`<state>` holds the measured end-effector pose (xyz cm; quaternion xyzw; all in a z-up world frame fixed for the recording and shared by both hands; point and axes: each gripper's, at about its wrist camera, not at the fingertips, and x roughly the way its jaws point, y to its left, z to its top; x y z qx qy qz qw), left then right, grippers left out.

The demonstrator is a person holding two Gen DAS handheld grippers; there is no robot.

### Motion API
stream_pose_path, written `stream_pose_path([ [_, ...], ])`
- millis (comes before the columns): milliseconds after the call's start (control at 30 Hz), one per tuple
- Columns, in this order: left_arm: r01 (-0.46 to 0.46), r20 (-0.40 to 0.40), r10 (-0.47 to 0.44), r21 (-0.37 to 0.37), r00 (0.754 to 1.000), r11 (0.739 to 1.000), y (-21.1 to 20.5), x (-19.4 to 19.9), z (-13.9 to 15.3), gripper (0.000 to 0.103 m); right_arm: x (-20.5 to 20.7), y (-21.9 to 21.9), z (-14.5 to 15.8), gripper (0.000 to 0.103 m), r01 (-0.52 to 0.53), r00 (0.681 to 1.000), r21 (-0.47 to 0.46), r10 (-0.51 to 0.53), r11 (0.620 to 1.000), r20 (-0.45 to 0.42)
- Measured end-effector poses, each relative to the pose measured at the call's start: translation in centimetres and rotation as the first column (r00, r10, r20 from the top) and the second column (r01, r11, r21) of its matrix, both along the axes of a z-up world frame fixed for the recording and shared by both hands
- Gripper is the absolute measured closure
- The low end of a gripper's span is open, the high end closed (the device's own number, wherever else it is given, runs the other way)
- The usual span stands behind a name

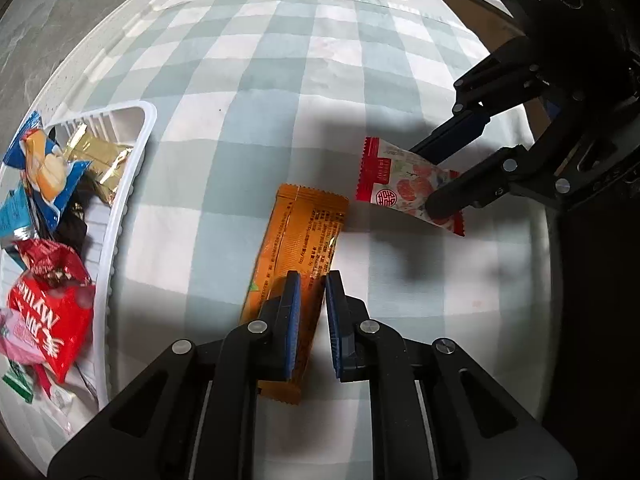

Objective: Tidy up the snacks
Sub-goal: 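Move both tools back to the orange bar and red-white biscuit packet, then grasp the orange bar with the left tool while the right tool grasps the biscuit packet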

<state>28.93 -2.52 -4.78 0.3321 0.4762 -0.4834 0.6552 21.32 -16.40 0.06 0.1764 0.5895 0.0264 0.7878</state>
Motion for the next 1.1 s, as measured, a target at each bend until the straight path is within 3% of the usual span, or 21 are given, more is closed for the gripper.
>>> stream_pose_path([
  [133,-0.046,0.081,0.043,0.028,0.996,0.999,-0.1,0.1,-0.1,0.091,-0.1,0.4,-0.2,0.070,-0.005,1.000,-0.011,0.005,1.000,-0.001],
  [400,0.013,0.161,-0.032,0.116,0.986,0.993,-1.0,0.2,-0.5,0.085,-0.3,0.9,-0.7,0.070,-0.023,1.000,-0.038,0.023,0.999,-0.012],
  [467,0.005,0.161,-0.025,0.124,0.987,0.992,-1.1,0.6,-0.6,0.075,-0.2,1.0,-0.7,0.070,-0.024,1.000,-0.038,0.024,0.999,-0.011],
  [533,-0.008,0.149,-0.011,0.130,0.989,0.992,-1.1,1.1,-0.7,0.030,-0.2,1.0,-0.7,0.070,-0.024,1.000,-0.043,0.024,0.999,-0.010],
  [567,-0.015,0.147,-0.004,0.123,0.989,0.992,-1.1,1.4,-0.6,0.025,-0.2,1.1,-0.7,0.070,-0.026,1.000,-0.044,0.025,0.999,-0.009],
  [867,-0.016,0.121,0.000,0.131,0.993,0.991,-1.7,2.5,-1.4,0.023,0.0,1.4,-1.0,0.070,-0.031,0.999,-0.066,0.029,0.997,-0.020],
  [1100,-0.034,0.125,0.016,0.148,0.992,0.988,-2.1,3.6,-1.9,0.003,0.4,2.8,-1.9,0.060,-0.084,0.995,-0.120,0.078,0.989,-0.054],
])
